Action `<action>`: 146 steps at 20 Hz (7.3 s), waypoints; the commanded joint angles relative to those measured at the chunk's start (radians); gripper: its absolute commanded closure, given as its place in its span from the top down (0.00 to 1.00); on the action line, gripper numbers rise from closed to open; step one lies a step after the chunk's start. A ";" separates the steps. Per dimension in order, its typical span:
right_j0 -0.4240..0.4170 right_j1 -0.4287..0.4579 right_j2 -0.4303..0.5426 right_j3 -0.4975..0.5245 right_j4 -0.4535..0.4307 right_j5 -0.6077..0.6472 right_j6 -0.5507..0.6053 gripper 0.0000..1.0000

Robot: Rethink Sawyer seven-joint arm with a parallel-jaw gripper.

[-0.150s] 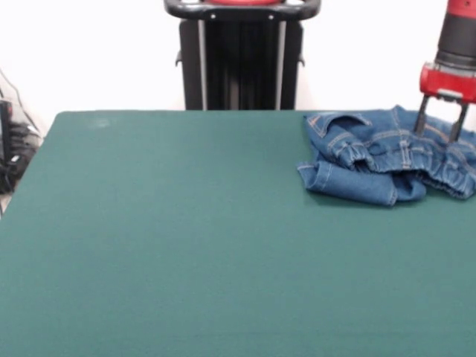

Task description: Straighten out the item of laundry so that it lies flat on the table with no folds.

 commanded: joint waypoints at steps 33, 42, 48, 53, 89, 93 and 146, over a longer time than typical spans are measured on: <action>-0.015 0.219 0.019 -0.074 0.031 -0.135 0.194 1.00; -0.143 0.273 0.159 -0.062 -0.052 -0.241 0.169 1.00; -0.332 0.232 0.361 -0.016 -0.184 -0.243 0.143 1.00; -0.361 0.212 0.377 -0.020 -0.220 -0.232 0.166 0.00; -0.666 -0.535 0.365 0.149 -0.307 0.436 0.004 0.00; -0.637 -0.561 0.321 0.027 -0.373 0.581 0.066 0.00; -1.616 -0.609 0.739 -0.130 -0.666 0.647 -0.783 0.00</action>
